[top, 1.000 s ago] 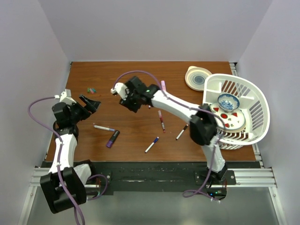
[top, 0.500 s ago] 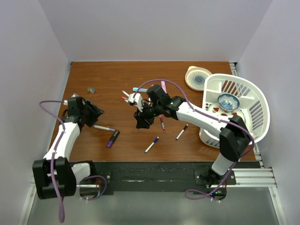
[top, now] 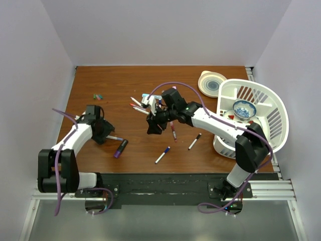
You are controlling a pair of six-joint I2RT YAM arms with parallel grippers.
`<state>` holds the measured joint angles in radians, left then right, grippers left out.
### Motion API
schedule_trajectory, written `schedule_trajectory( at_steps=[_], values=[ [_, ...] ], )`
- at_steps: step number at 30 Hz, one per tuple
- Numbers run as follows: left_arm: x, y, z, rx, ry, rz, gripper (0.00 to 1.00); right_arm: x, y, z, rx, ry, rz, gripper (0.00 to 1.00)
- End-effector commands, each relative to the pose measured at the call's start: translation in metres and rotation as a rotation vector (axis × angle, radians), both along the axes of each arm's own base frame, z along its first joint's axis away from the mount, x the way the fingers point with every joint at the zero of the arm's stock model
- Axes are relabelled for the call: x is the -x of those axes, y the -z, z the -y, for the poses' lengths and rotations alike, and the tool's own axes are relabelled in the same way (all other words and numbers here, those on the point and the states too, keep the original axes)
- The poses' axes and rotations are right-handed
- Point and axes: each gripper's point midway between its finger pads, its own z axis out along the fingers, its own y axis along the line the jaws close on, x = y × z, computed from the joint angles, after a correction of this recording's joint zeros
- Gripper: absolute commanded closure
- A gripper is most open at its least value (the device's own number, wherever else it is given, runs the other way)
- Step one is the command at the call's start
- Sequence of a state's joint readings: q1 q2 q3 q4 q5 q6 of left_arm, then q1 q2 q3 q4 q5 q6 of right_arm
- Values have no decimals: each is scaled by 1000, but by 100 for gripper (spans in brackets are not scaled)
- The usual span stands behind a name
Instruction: Open the pen caps
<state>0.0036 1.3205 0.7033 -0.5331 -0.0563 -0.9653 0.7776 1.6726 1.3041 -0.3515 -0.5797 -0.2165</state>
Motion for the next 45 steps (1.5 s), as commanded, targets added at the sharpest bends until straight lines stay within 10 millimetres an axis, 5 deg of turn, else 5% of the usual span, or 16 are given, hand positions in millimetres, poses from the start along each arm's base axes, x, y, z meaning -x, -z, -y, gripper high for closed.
schedule_trajectory(
  at_steps=[1, 17, 26, 29, 35, 39, 43, 45],
  values=[
    [-9, 5, 1, -26, -13, -15, 38, 1, -25, -2, -75, -7, 24, 49],
    [-22, 25, -9, -90, -9, -82, 76, -4, -27, 1, -90, 7, 10, 49],
    [-72, -3, 4, -43, 66, 37, 95, -1, -27, 3, -98, -17, 5, 49],
    [-96, -23, 15, -16, 158, 146, 100, 9, -27, 3, -111, -80, -4, 48],
    [-111, -65, 54, 75, 458, 409, 100, 25, -25, 6, -132, -207, 37, 34],
    [-92, -111, 104, 256, 743, 676, 100, 35, -20, 14, -129, -321, 113, 32],
    [-61, -114, 137, 454, 954, 674, 100, 55, 10, 44, -47, -587, 318, 22],
    [-45, -111, 155, 532, 1057, 653, 100, 50, 19, 54, 7, -605, 402, 18]
  ],
)
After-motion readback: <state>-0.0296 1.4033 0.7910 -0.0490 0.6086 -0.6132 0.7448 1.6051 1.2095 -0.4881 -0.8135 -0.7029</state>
